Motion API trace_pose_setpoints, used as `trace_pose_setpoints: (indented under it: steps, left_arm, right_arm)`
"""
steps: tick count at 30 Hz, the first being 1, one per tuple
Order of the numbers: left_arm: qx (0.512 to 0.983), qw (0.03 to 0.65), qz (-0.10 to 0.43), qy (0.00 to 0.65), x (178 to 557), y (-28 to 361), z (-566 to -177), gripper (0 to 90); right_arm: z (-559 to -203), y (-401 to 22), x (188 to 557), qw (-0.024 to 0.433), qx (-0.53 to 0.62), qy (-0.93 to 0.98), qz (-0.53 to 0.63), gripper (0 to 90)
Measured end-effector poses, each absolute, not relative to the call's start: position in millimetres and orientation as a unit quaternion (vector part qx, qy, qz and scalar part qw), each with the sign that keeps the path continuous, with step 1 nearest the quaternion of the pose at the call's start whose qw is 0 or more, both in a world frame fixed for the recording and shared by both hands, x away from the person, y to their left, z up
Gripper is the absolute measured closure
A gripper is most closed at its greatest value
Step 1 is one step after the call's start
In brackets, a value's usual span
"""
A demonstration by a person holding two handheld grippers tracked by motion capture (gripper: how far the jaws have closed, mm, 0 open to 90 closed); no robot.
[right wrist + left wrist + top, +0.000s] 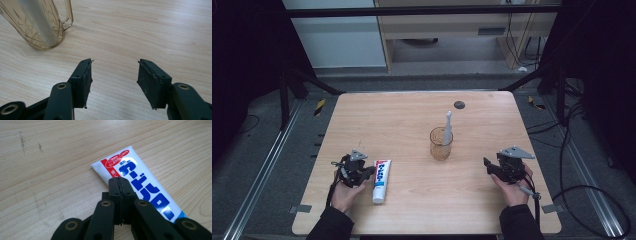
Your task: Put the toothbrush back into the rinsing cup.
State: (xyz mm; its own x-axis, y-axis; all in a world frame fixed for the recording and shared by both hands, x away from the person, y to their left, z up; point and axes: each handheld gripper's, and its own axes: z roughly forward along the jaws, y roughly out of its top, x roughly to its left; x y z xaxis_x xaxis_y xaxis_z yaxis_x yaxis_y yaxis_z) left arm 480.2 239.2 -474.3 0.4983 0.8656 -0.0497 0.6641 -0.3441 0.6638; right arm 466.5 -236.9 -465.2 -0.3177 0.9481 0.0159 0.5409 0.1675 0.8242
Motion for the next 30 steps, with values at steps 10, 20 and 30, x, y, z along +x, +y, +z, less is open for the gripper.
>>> trace_pose_setpoints:
  steps: [10, 20, 30]
  left_arm:
    - [0.812, 0.322, 0.156, 0.46, 482, 227, -472, 89.4]
    - [0.814, 0.328, 0.156, 0.452, 480, 220, -469, 89.4]
    - [0.813, 0.313, 0.161, 0.463, 486, 221, -474, 89.4]
  right_arm:
    - [-466, -240, 462, 0.269, 0.517, 0.72, 0.377, 44.4]
    - [-467, -241, 461, 0.269, 0.514, 0.725, 0.371, 44.2]
    - [-469, -242, 461, 0.268, 0.514, 0.727, 0.368, 44.2]
